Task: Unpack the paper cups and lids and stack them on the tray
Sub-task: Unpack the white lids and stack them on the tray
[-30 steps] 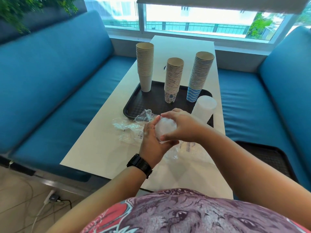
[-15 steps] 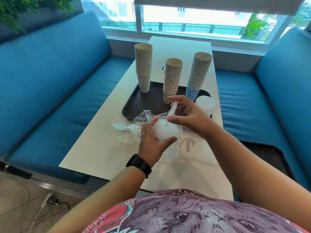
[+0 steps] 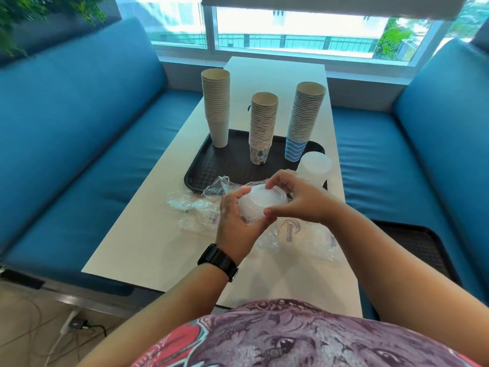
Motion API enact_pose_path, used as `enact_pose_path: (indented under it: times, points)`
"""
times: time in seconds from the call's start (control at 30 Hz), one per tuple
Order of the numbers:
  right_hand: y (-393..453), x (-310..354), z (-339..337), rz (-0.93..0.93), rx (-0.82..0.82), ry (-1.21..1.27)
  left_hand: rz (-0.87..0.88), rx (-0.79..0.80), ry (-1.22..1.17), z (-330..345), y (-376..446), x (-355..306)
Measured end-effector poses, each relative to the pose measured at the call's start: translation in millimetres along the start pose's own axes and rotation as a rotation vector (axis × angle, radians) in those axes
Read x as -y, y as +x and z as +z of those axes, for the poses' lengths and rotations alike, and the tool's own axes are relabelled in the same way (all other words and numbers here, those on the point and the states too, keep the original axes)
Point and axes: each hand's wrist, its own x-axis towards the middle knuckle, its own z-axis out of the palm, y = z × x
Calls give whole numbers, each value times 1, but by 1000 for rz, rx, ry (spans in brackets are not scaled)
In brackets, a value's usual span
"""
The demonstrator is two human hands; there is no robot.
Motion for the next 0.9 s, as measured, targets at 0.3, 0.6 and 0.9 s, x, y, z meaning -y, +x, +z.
enact_pose_path:
  times: [0.3, 0.6, 0.9]
  points:
    - [3, -14, -30, -42, -221, 36, -83, -29, -55, 5, 5, 5]
    - [36, -82, -65, 277, -478, -305, -120, -42, -85, 7, 5, 2]
    - [41, -84, -55, 262, -463, -358, -122, -62, -59, 9, 8, 7]
